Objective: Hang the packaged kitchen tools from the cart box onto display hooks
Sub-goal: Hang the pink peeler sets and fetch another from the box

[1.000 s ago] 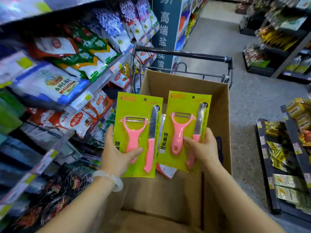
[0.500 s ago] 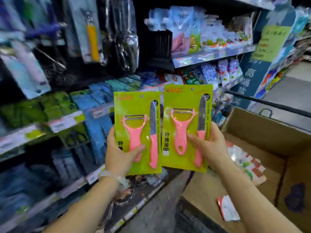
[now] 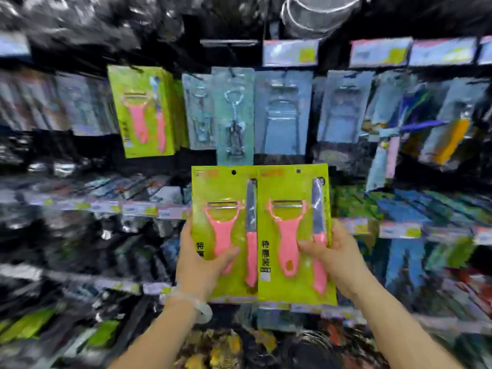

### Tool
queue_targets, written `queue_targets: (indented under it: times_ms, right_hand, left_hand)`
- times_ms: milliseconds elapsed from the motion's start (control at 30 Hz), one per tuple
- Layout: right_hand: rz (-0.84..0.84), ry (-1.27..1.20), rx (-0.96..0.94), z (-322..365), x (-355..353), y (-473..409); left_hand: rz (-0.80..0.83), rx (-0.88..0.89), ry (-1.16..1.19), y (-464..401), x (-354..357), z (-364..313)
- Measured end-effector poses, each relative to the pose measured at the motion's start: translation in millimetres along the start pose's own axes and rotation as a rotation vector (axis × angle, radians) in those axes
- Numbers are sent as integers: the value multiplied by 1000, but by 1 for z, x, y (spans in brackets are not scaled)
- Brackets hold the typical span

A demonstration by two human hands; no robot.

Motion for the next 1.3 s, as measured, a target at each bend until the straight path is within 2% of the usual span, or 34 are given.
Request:
queue_targets:
  times_ms: [233,433,533,867,1200,1300]
  right_hand:
    - [286,19,-26,23,168,-59]
    - [355,-23,-133,61,271,-127]
    - [343,-34,-203,86,302,-162]
    - [250,-159,-206,141,334,-242]
    - [88,-80,-91,125,348,-280]
    - [22,51,-64,126,350,-288]
  left_hand:
    - [-282,14,-89,-24,-155,7]
    - [-377,131,-111,-93,-245,-16]
    - [-374,187,-95,-135,-273,-33]
    - [-310,272,-68,-240,-319,-49]
    - [-170,285,-57,-294,-343,-48]
    - [-80,312,-61,-300,-340,-49]
Point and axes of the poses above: each hand's wrist, its own y-axis away from the middle knuckle, its own x-axis out of the palm, z = x × y, the point moved 4 cm from there along -y, towards the middle knuckle, and after that the axes turned 5 degrees about z, right-handed, at the moved point
